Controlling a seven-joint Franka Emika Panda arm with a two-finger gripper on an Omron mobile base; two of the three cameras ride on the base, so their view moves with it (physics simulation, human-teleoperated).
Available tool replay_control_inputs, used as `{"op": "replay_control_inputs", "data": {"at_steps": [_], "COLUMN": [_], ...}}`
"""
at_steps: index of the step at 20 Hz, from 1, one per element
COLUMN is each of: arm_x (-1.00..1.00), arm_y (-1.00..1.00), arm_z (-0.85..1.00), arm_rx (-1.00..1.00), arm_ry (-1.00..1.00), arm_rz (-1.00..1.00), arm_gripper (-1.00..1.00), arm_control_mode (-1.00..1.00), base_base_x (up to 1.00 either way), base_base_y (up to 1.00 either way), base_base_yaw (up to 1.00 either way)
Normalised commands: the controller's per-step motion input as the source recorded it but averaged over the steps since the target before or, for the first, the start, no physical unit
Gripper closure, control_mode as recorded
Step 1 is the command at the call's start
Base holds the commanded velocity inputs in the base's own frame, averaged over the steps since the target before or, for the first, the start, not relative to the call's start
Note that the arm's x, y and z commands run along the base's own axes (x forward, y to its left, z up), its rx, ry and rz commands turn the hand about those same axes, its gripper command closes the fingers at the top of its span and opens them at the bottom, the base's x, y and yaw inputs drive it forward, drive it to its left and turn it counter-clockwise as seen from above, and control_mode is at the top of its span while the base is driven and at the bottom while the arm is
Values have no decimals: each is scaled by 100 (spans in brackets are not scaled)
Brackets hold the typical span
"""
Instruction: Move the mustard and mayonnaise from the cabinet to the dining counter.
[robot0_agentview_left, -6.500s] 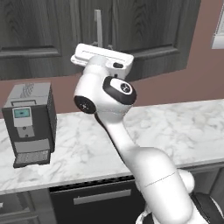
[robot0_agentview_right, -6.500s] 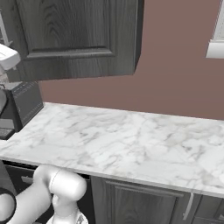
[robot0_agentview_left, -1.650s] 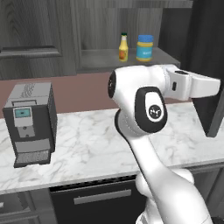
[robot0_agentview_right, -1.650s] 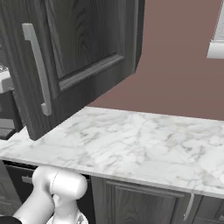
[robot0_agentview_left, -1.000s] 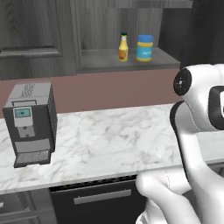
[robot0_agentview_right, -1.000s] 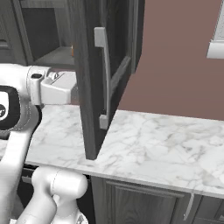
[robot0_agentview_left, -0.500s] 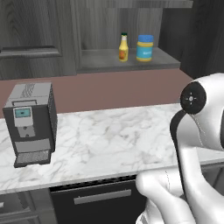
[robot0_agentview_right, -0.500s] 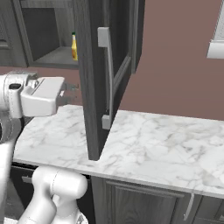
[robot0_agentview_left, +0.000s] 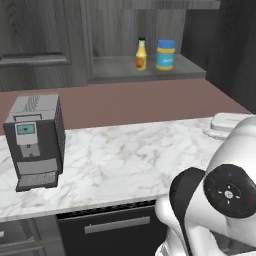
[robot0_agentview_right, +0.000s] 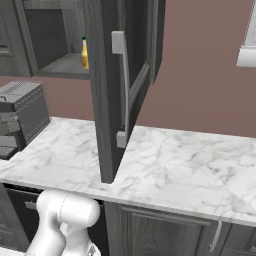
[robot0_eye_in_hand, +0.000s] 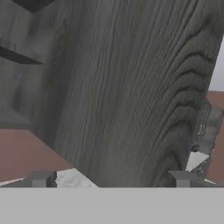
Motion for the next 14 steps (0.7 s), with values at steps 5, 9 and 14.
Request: {"op": "replay_control_inputs", "data": {"at_steps": [5,9,14], "arm_x": [1,29,47], "arm_y": [89,57,20], "arm_z": [5,18,24], "arm_rx": [0,1,7], "arm_ry": [13,18,18], "arm_rz": [33,28,17], "arm_gripper": [-100,-100,-100], "arm_control_mode": [-100,-100,-100], "base_base_x": [0,0,0], "base_base_y": [0,0,0], "base_base_yaw": [0,0,0]}}
